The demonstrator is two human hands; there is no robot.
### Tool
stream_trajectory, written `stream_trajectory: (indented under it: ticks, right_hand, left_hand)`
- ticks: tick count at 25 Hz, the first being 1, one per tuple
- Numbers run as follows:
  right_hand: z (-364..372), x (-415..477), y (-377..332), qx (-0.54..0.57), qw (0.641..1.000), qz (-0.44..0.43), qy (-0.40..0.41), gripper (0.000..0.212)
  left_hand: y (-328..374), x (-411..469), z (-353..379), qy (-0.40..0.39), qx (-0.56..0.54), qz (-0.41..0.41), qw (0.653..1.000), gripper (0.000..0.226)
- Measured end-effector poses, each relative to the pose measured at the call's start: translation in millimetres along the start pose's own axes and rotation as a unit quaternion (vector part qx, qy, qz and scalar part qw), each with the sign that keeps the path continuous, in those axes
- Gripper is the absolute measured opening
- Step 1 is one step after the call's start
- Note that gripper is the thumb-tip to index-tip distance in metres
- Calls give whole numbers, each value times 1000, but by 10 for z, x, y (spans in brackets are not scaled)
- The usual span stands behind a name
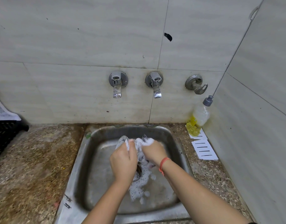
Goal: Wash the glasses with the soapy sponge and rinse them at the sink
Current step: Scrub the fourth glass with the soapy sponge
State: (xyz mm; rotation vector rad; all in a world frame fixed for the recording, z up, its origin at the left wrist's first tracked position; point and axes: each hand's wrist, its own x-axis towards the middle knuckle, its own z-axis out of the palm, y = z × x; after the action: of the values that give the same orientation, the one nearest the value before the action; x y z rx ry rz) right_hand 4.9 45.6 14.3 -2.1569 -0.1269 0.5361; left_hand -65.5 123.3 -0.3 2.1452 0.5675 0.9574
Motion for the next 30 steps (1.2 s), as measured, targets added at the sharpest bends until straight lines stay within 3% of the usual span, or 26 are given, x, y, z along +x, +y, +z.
stream_trajectory:
  ticks: [3, 5, 8, 11, 14, 17, 19, 21, 24, 26, 28, 30]
  right_hand:
    - [-31, -29, 20, -46, 998, -40, 32, 41]
    - [5, -49, -8, -4, 995, -83, 49, 39]
    - [-96, -2, -110, 147, 985, -58, -76, 62]
    - [-322, 70, -148, 185, 943, -47, -271, 37]
    - [-455, 94, -121, 141, 906, -119, -380, 39]
    - [-459, 61, -228, 113, 927, -161, -319, 28]
    - [-372, 66, -258, 166, 949, -122, -240, 15]
    - [-278, 33, -233, 235, 951, -74, -189, 15]
    - [-258, -112, -133, 346, 915, -11, -209, 32]
    - [-289, -250, -137, 346, 898, -40, -269, 39]
    - [-260, -292, -171, 353, 892, -60, -275, 33]
    - [-237, -282, -259, 400, 884, -24, -243, 21]
  left_hand:
    - [-20, 42, 1, -12, -76, -117, 990, 50]
    - [-37, 147, -8, -33, -175, -209, 962, 50]
    - [-50, 275, -95, -113, -206, -261, 936, 51]
    - [-111, 350, -156, -215, -180, -285, 917, 56]
    - [-145, 407, -179, -289, -181, -325, 882, 61]
    - [-97, 430, -218, -327, -147, -321, 877, 55]
    - [-47, 432, -222, -335, -138, -307, 880, 58]
    - [-31, 390, -242, -320, -194, -340, 863, 55]
    - [1, 335, -287, -239, -337, -442, 796, 47]
    - [-9, 353, -316, -181, -395, -478, 763, 37]
    - [-47, 420, -326, -161, -395, -476, 769, 34]
    - [-107, 479, -328, -181, -331, -457, 805, 38]
